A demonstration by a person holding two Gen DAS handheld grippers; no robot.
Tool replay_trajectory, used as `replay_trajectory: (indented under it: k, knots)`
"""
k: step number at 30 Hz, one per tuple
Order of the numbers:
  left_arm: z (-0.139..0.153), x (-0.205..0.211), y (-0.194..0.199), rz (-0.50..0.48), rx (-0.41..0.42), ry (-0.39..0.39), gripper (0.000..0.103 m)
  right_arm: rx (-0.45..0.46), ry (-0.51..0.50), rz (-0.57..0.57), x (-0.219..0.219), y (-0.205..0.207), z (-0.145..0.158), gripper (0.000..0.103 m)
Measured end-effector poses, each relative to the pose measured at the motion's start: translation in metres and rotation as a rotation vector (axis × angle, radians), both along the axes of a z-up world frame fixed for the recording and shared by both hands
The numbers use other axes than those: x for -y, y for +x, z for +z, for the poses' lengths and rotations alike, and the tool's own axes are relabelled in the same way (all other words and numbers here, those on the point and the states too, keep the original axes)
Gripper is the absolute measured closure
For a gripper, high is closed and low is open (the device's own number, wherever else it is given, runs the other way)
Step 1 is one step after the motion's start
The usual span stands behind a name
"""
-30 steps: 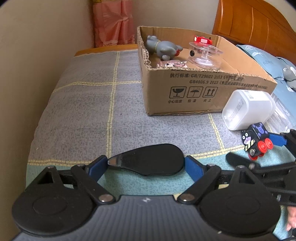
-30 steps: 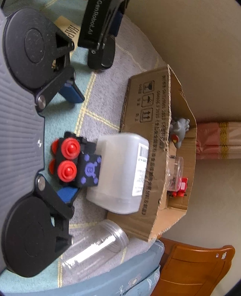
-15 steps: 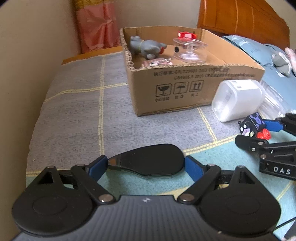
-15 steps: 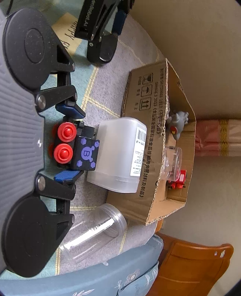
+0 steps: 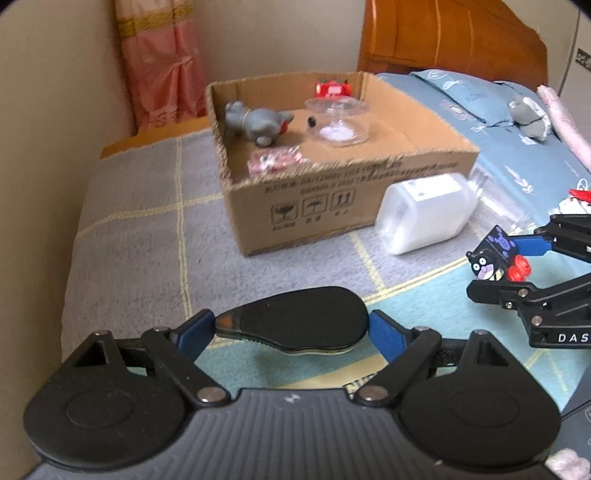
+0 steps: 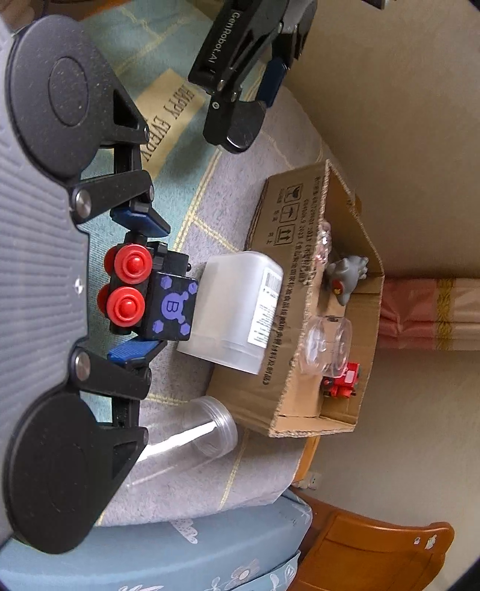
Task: Organize rigid objects
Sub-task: 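Carry the key fob and cube toy to the box and open both tools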
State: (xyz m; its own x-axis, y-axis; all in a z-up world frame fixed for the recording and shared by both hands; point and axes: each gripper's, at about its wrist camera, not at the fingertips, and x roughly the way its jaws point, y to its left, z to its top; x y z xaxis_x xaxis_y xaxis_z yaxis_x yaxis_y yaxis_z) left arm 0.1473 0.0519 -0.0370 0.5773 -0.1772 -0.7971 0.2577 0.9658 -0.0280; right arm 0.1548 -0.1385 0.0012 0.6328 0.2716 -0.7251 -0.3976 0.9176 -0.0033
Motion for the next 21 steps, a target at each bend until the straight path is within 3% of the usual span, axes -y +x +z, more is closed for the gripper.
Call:
replay_trajectory:
  k: [10, 16, 21]
  knots:
    - [0.046, 0.011, 0.010, -0.063, 0.063, -0.031, 0.014, 0.101, 0.031, 0.068, 0.017, 0.009, 0.055, 0.040]
    - [0.069, 0.018, 0.035, -0.090, 0.094, -0.037, 0.014, 0.149, 0.030, 0.064, 0.019, 0.047, 0.075, 0.040]
    - [0.082, 0.017, 0.059, -0.065, 0.127, -0.033, 0.014, 0.117, 0.029, 0.056, 0.022, 0.090, 0.074, 0.040]
